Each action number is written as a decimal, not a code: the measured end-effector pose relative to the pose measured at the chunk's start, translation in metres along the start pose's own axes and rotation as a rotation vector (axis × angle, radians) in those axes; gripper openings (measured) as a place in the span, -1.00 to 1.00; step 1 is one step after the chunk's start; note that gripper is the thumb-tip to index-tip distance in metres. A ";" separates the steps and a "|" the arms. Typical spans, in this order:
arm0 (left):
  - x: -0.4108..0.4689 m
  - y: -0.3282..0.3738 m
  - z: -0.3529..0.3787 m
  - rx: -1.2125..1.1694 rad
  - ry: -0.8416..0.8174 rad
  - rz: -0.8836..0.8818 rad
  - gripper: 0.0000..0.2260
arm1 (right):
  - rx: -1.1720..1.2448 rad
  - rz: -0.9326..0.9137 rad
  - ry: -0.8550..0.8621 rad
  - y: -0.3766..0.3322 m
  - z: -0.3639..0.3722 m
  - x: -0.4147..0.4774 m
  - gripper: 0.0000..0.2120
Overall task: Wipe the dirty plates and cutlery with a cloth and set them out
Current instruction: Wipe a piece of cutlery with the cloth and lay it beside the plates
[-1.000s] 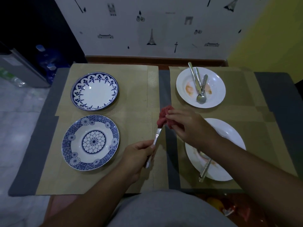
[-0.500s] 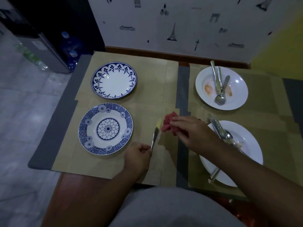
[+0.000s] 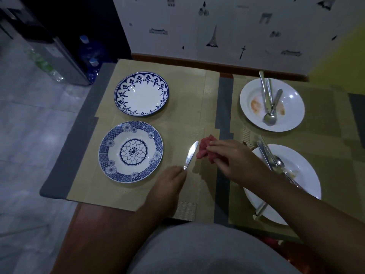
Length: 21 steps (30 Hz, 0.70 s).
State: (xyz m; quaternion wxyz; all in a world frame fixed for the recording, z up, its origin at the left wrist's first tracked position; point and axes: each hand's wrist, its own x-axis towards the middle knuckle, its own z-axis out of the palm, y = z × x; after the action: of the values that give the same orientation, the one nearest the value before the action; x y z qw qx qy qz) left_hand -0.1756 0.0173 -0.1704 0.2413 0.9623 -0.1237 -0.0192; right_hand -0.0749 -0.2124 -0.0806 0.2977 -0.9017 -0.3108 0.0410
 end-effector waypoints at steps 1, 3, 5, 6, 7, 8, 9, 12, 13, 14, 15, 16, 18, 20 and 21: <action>-0.003 -0.004 0.002 0.084 -0.058 0.074 -0.46 | -0.003 0.002 -0.001 0.000 0.000 0.000 -0.63; -0.007 -0.009 0.006 0.194 -0.175 0.136 -0.30 | -0.007 0.001 -0.006 0.001 0.002 0.000 -0.62; -0.009 -0.011 0.008 0.214 -0.220 0.152 -0.30 | -0.006 0.009 -0.019 0.002 0.004 0.000 -0.62; -0.010 -0.011 0.008 0.212 -0.216 0.156 -0.31 | -0.004 0.011 -0.026 0.002 0.005 0.000 -0.62; -0.010 -0.011 0.008 0.209 -0.208 0.148 -0.32 | 0.001 0.010 -0.031 0.001 0.006 0.000 -0.62; -0.012 -0.012 0.008 0.211 -0.195 0.133 -0.31 | 0.007 0.009 -0.036 0.001 0.007 0.000 -0.62; -0.014 -0.012 0.007 0.210 -0.183 0.112 -0.31 | 0.010 0.010 -0.041 0.001 0.007 0.000 -0.62; -0.023 -0.016 0.007 0.166 -0.152 0.052 -0.31 | 0.014 0.034 -0.057 -0.002 0.008 0.001 -0.61; -0.026 -0.018 0.007 0.151 -0.158 0.030 -0.29 | 0.013 0.043 -0.061 -0.003 0.008 0.002 -0.62; -0.028 -0.021 0.006 0.140 -0.164 0.016 -0.28 | 0.009 0.042 -0.062 -0.005 0.009 0.002 -0.62; -0.029 -0.022 0.005 0.131 -0.175 0.005 -0.27 | 0.005 0.035 -0.062 -0.006 0.010 0.003 -0.63; -0.029 -0.023 0.004 0.124 -0.187 -0.002 -0.27 | 0.002 0.028 -0.063 -0.007 0.010 0.004 -0.63; -0.029 -0.022 0.002 0.121 -0.199 -0.016 -0.26 | 0.007 0.026 -0.067 -0.010 0.011 0.005 -0.63; -0.028 -0.020 0.000 0.117 -0.183 -0.029 -0.24 | 0.007 0.036 -0.070 -0.011 0.012 0.004 -0.63; -0.026 -0.018 -0.002 0.108 -0.170 -0.029 -0.25 | 0.004 0.041 -0.070 -0.011 0.012 0.003 -0.63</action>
State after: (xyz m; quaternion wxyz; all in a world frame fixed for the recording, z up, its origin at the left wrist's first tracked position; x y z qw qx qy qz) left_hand -0.1969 0.0400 -0.1781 0.1776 0.9705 -0.1305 -0.0978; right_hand -0.0816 -0.1977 -0.0843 0.2878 -0.9052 -0.3025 0.0791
